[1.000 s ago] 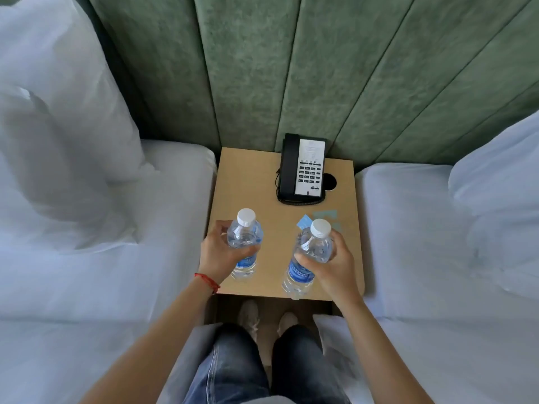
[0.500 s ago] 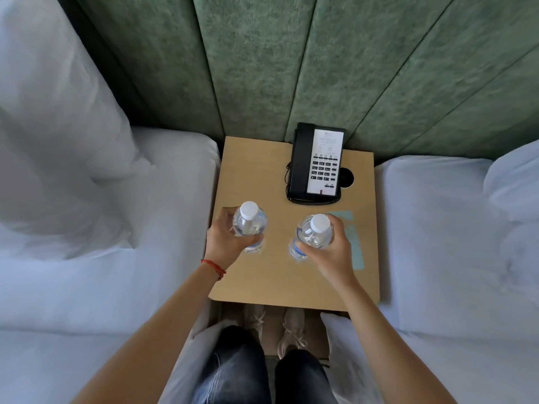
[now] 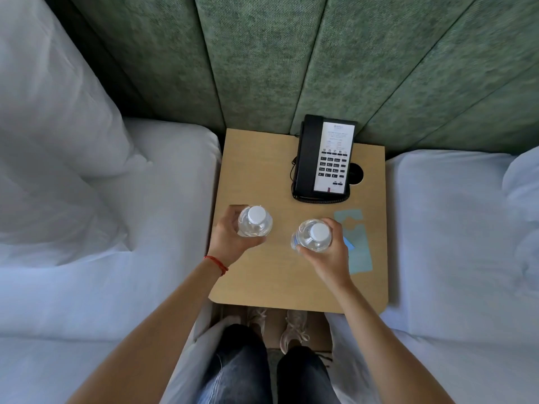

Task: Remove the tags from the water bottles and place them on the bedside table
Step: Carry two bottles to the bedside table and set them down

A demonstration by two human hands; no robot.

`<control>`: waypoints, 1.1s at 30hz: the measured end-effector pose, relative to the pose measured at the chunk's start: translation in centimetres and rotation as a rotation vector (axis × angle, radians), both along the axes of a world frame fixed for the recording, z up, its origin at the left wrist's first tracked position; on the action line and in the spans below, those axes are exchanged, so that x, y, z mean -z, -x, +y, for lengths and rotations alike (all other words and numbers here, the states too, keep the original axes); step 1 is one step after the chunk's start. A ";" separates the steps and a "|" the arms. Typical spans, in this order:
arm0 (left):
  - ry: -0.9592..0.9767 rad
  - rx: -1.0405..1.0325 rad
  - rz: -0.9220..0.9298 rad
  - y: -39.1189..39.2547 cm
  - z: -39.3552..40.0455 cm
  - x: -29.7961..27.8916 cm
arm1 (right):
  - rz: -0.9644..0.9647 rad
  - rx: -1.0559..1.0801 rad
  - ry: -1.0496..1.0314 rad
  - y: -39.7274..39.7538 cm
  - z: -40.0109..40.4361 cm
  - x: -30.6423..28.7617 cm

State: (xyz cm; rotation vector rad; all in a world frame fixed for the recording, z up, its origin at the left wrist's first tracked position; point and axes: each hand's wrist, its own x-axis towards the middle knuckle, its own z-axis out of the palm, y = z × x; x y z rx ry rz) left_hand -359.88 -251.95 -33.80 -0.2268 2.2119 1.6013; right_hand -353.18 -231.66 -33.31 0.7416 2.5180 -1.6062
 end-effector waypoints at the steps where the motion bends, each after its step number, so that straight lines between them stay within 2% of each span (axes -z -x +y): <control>1: 0.009 0.000 -0.006 -0.1 -0.2 0.2 | -0.008 0.001 -0.004 -0.2 0.0 0.1; 12: 0.043 0.024 -0.045 -1.2 -1.9 1.5 | -0.078 -0.040 -0.003 -2.8 1.5 1.3; 20: 0.051 0.147 -0.062 -1.8 -2.7 1.2 | -0.105 -0.055 0.014 -2.8 1.5 1.2; 33: 0.031 0.023 -0.119 -3.7 -2.0 0.4 | -0.090 -0.047 -0.020 -3.7 1.1 0.2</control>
